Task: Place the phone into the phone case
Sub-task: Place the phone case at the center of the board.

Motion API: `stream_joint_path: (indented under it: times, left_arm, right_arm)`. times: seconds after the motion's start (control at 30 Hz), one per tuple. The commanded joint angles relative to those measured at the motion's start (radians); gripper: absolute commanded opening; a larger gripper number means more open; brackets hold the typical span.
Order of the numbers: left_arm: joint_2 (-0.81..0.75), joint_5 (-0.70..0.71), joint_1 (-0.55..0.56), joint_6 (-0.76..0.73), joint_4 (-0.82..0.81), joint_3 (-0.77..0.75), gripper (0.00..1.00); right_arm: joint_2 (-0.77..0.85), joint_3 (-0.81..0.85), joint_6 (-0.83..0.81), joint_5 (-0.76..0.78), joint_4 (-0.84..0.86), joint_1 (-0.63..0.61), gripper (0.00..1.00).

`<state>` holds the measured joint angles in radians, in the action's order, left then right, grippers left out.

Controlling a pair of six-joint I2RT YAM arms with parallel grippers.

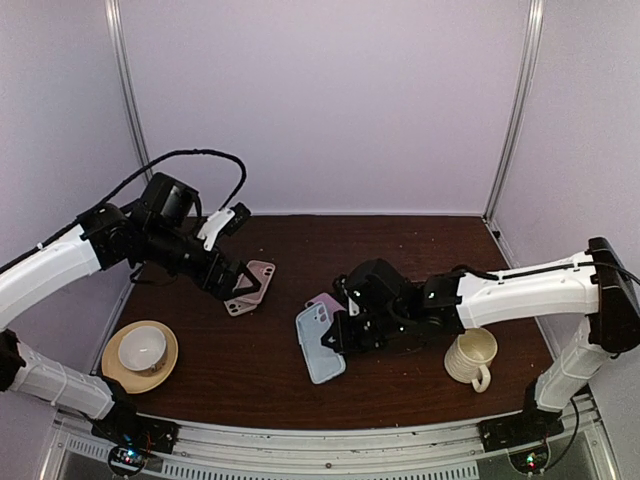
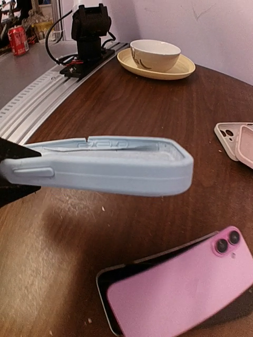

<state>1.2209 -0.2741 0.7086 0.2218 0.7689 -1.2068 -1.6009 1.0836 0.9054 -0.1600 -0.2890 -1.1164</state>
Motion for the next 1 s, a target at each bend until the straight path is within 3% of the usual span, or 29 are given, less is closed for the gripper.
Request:
stream_joint_path:
  times: [0.0, 0.07, 0.2, 0.4, 0.43, 0.5, 0.6, 0.77, 0.97]
  left_arm:
    - [-0.073, 0.06, 0.0, 0.062, -0.1, 0.095, 0.98]
    - [-0.113, 0.064, 0.0, 0.063, -0.137, 0.142, 0.98]
    - [-0.149, 0.091, 0.0, 0.062, -0.171, 0.202, 0.98]
    - [-0.164, 0.091, 0.0, 0.057, -0.161, 0.202, 0.98]
    - [-0.168, 0.094, -0.001, 0.056, -0.161, 0.202, 0.98]
    - [-0.17, 0.098, 0.0, 0.054, -0.161, 0.205, 0.98]
    - [-0.172, 0.091, 0.0, 0.052, -0.161, 0.205, 0.97]
    - [-0.166, 0.078, 0.0, 0.052, -0.161, 0.208, 0.97]
    - [-0.161, 0.076, 0.0, 0.05, -0.163, 0.208, 0.98]
  right_arm:
    - [-0.03, -0.113, 0.248, 0.037, 0.319, -0.056, 0.0]
    - [-0.053, -0.206, 0.327, 0.045, 0.468, -0.067, 0.0]
    - [-0.126, -0.245, 0.395, 0.031, 0.572, -0.094, 0.0]
    - [-0.206, -0.264, 0.456, 0.019, 0.6, -0.11, 0.0]
    - [-0.205, -0.278, 0.467, 0.024, 0.607, -0.112, 0.03]
    - [-0.192, -0.292, 0.469, 0.045, 0.578, -0.115, 0.28]
    - [-0.165, -0.243, 0.423, 0.075, 0.403, -0.127, 0.44]
    - [-0.115, -0.167, 0.337, 0.138, 0.126, -0.131, 0.58]
    - [-0.083, -0.126, 0.292, 0.155, 0.015, -0.131, 0.66]
